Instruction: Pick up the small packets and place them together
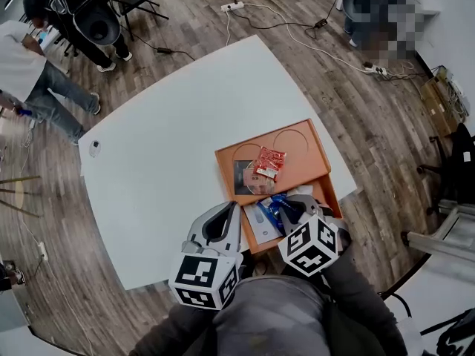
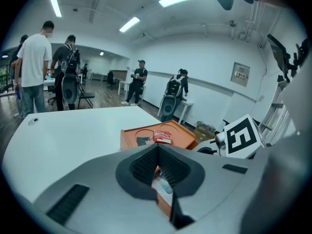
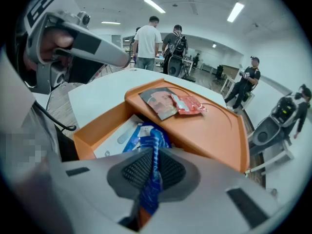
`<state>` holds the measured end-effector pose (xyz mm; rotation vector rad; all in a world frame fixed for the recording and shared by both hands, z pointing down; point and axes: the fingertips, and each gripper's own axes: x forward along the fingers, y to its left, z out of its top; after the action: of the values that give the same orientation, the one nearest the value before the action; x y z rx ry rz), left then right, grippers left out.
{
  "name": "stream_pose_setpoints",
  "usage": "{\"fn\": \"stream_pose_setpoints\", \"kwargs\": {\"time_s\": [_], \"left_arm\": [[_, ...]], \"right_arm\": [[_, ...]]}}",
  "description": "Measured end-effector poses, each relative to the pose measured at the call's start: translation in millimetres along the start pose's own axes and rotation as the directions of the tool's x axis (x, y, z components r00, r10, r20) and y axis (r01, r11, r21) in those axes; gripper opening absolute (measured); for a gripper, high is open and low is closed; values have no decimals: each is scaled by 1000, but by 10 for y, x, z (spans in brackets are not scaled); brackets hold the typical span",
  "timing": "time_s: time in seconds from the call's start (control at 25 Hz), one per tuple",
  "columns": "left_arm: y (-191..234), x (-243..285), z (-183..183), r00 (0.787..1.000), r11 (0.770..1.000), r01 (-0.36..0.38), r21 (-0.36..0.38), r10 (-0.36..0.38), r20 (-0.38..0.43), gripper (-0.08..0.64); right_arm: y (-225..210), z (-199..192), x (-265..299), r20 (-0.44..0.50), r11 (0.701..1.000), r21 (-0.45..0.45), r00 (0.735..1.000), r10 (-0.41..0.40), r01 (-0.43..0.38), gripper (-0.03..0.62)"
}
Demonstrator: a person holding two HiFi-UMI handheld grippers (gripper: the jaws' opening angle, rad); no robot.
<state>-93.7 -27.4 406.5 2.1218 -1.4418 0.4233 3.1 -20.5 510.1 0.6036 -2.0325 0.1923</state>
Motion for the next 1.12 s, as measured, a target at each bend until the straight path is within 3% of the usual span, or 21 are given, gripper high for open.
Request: {"fn": "stream_pose_setpoints", "kwargs": {"time_s": [0.56, 0.88, 1.12], "left_arm": [[-282, -224, 177, 996, 999, 35, 37, -38, 85, -3], [-226, -328, 364, 990, 999, 1, 48, -8, 137, -3], [-134, -238, 543, 984, 999, -31, 44, 23, 177, -3]], "right_arm": [[82, 291, -575, 126, 998, -43, 991, -33, 38, 32], [-252, 581, -782, 204, 991, -42, 972, -112, 123, 34], [-735, 748, -830, 241, 982, -18, 954, -179, 189, 34]]}}
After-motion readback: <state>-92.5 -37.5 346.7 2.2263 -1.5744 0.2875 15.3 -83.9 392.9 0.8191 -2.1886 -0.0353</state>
